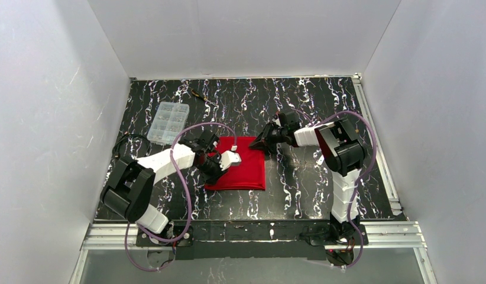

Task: Fold the napkin into a case and place the utensils inside
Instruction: Smooth out the upper triangle-folded napkin at the center of the board.

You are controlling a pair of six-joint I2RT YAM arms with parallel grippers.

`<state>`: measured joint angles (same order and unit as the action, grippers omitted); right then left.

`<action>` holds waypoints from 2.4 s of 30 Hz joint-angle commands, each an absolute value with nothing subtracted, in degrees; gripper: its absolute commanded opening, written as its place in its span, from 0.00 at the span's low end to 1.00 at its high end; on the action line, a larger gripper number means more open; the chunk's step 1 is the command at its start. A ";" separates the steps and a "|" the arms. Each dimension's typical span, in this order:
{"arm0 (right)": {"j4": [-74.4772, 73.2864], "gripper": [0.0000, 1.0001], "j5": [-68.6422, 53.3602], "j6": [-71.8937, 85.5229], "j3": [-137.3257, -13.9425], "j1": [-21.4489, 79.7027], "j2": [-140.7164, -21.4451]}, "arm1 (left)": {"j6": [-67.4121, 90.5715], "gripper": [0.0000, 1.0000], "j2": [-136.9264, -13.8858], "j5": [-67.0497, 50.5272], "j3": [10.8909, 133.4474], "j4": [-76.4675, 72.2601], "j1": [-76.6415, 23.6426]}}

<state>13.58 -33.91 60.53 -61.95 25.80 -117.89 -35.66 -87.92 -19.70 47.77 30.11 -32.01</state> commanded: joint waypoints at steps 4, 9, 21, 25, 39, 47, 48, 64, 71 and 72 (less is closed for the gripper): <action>14.09 0.22 -33.20 58.61 -61.69 25.44 -119.45 | -37.69 0.14 -87.06 -18.15 44.80 29.35 -32.26; 9.65 0.28 -31.60 54.91 -62.87 24.74 -120.10 | -38.56 0.14 -87.79 -17.05 42.91 28.21 -32.60; 11.65 0.46 -36.75 56.59 -68.23 21.93 -116.55 | -39.87 0.14 -86.65 -15.53 40.97 27.45 -32.83; 10.39 0.47 -36.10 56.13 -69.16 21.89 -116.46 | -39.88 0.14 -86.66 -15.41 41.29 27.34 -33.22; 6.71 0.49 -32.56 52.27 -66.82 19.42 -114.34 | -38.98 0.15 -84.22 -15.22 43.60 29.04 -33.76; -12.06 0.55 -22.99 38.66 -65.33 22.46 -98.28 | -35.26 0.19 -81.77 -19.80 52.64 38.04 -33.58; -13.45 0.55 -20.75 36.92 -63.27 23.56 -95.61 | -35.03 0.19 -81.31 -20.35 53.11 38.56 -33.45; -16.70 0.48 -19.34 41.27 -39.83 35.21 -77.44 | -35.64 0.24 -80.30 -18.91 56.80 42.21 -33.13; -9.24 0.46 -26.03 43.39 -38.44 35.19 -80.77 | -37.00 0.23 -81.57 -16.52 54.39 40.57 -32.98; -8.34 0.46 -26.59 43.52 -38.37 35.24 -81.58 | -37.11 0.23 -81.50 -16.51 54.22 40.46 -32.96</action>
<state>-14.39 -21.78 42.09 -37.87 35.29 -79.24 -35.88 -81.47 -17.43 55.37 39.92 -33.43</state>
